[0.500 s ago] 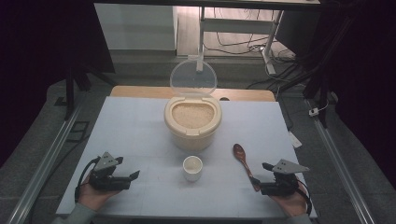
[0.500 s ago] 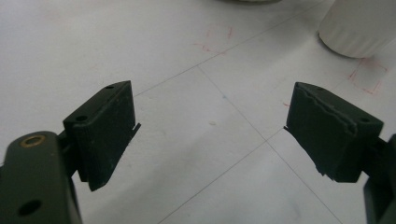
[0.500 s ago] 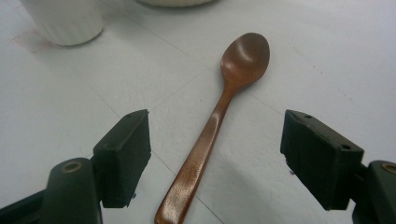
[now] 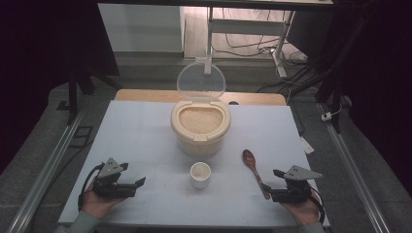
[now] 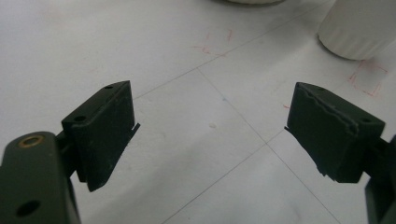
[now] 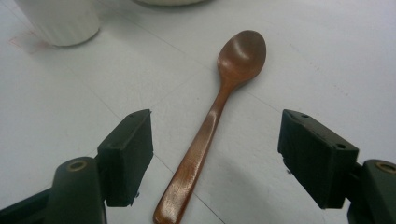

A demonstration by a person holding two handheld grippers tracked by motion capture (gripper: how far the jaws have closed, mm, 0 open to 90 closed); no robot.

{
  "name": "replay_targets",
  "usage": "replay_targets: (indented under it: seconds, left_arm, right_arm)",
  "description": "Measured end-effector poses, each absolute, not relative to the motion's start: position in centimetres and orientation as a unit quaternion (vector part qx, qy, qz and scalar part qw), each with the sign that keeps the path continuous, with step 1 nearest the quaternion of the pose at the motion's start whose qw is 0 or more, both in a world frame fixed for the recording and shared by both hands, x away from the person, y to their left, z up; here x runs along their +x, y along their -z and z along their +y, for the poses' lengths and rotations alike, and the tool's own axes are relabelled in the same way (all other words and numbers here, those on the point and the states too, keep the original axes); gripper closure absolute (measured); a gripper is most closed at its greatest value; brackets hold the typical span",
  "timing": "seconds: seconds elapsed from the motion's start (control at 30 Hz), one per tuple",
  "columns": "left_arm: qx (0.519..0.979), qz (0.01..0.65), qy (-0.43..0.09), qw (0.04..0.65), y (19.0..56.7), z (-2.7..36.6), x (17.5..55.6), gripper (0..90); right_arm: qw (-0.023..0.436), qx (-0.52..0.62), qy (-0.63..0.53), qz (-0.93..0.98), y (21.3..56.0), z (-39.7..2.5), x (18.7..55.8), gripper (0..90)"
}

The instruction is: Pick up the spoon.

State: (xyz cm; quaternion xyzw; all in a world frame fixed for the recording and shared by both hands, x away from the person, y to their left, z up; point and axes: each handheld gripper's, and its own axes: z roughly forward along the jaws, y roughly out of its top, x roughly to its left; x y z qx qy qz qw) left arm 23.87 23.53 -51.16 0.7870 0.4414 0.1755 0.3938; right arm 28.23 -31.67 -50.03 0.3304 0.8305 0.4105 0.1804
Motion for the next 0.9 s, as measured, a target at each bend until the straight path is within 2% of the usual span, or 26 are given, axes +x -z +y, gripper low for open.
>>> replay_targets:
  seconds: [0.6, 0.9]
  left_arm:
    - [0.788, 0.44, -0.178, 0.391, 51.2, 23.3, 24.1, 14.6]
    - [0.791, 0.441, -0.176, 0.387, 51.4, 23.4, 24.2, 14.5]
  right_arm:
    - [0.18, 0.344, -0.388, 0.836, 47.9, -30.5, 27.9, 27.6]
    - [0.174, 0.366, -0.325, 0.854, 44.4, -28.9, 28.1, 28.3]
